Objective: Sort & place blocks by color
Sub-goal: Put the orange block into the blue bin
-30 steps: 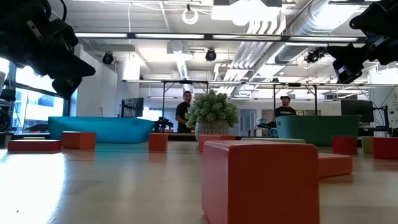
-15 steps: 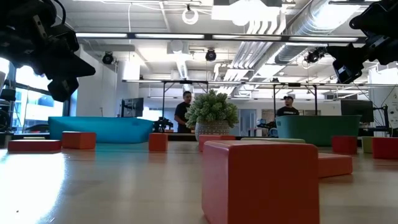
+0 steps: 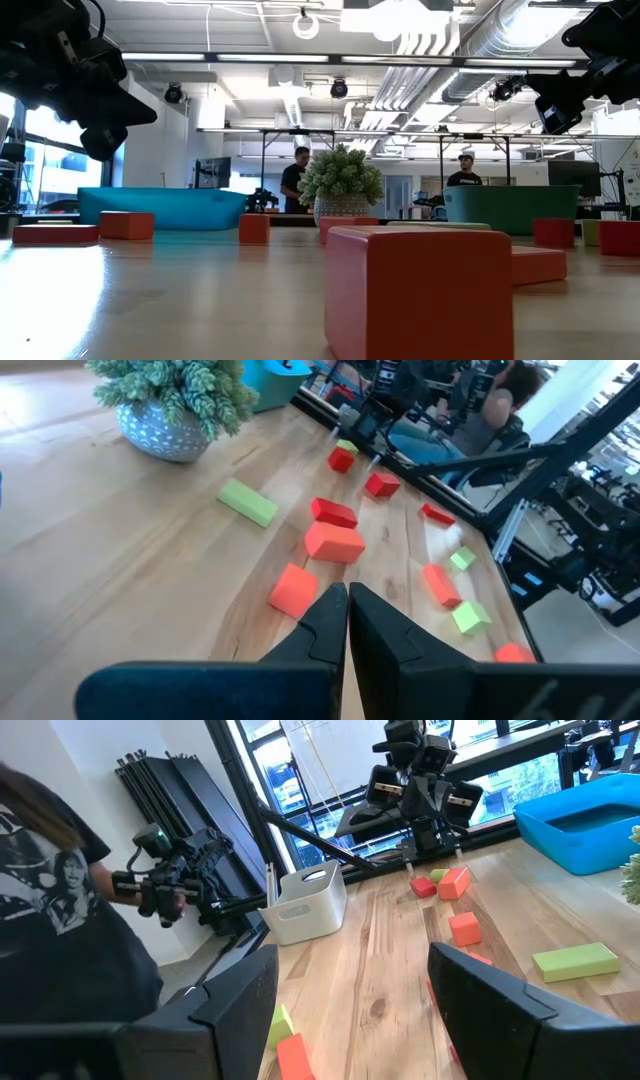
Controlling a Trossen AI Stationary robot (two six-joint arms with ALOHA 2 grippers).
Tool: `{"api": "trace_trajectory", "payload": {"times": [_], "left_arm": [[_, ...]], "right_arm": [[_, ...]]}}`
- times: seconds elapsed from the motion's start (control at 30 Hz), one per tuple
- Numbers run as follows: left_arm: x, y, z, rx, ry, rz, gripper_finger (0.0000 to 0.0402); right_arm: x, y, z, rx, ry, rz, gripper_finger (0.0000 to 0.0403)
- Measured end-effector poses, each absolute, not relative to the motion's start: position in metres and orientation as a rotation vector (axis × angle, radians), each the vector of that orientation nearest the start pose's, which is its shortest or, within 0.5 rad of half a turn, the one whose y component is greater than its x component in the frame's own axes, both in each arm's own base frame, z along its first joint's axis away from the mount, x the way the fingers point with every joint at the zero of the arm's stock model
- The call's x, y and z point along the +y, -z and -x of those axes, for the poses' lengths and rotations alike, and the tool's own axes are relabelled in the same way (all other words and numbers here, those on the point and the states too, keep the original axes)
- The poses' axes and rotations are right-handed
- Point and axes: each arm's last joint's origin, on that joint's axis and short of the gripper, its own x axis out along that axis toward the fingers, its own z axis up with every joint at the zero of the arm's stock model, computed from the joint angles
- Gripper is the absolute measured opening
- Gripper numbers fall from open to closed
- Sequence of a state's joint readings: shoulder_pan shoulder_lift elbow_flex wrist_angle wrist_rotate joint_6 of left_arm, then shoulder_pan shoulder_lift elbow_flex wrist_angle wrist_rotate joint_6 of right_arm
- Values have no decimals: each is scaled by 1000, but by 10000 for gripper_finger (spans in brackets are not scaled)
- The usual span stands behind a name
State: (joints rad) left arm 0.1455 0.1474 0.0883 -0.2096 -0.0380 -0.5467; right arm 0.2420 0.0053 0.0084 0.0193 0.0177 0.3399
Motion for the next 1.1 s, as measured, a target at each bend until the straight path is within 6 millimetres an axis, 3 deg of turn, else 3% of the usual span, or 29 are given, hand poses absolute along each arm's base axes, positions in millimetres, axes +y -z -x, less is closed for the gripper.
{"api": "trace_trajectory", "payload": {"times": [0.67,1.1], "left_arm": [[17,-166,-100,155,-280,545,5],[18,-198,-101,-151,-218,334,23]], "right_arm": [[23,-168,-95,16,-225,-341,247],[23,-168,-95,16,-226,-342,247]]}}
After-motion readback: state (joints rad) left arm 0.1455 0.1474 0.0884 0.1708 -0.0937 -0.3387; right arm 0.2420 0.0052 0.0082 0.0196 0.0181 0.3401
